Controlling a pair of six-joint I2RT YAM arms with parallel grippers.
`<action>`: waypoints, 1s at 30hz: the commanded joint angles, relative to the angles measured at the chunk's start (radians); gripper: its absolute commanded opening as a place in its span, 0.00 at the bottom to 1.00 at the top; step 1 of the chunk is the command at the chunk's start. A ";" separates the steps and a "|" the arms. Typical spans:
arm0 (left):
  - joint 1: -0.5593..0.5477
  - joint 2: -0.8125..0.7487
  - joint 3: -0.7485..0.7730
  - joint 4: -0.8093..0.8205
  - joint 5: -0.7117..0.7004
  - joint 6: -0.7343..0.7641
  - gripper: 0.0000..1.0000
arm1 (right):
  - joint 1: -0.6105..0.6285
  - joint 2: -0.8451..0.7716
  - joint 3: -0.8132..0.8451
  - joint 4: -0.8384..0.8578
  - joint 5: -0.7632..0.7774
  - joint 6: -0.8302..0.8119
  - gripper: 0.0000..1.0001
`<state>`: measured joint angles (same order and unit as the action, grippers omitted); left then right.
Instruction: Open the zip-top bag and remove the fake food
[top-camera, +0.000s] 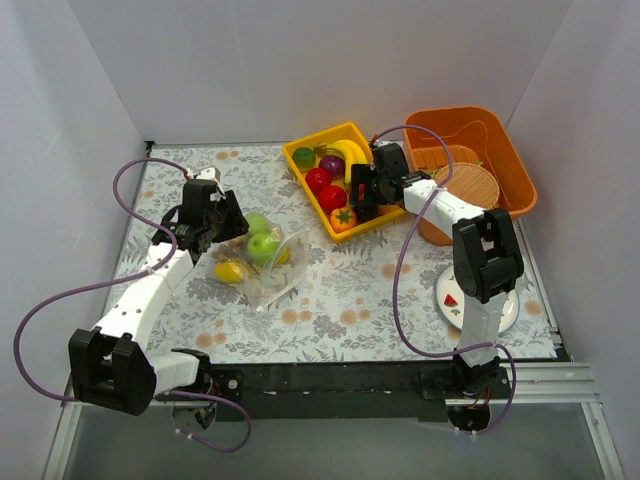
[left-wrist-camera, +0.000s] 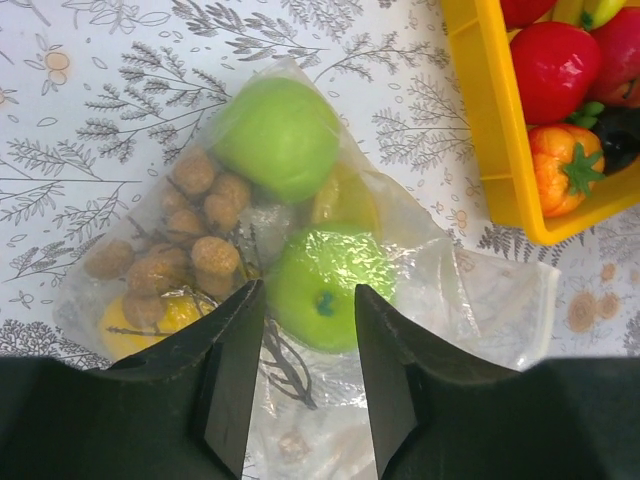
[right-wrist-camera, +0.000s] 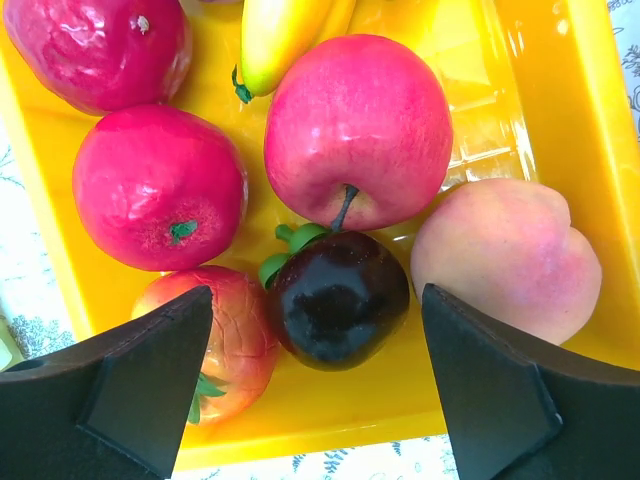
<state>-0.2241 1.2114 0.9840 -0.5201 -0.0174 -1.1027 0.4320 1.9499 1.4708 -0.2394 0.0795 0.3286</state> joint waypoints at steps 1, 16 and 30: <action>0.005 -0.049 0.047 -0.021 0.089 0.030 0.42 | -0.001 -0.063 0.048 -0.026 -0.001 -0.011 0.92; -0.029 0.036 0.074 -0.024 0.040 -0.006 0.36 | 0.388 -0.534 -0.524 0.409 -0.130 0.162 0.57; -0.031 0.123 0.005 0.092 0.030 -0.048 0.20 | 0.501 -0.191 -0.454 0.721 -0.233 0.322 0.64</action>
<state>-0.2520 1.3308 1.0195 -0.4702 0.0299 -1.1454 0.9226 1.7073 0.9550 0.3416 -0.1314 0.5793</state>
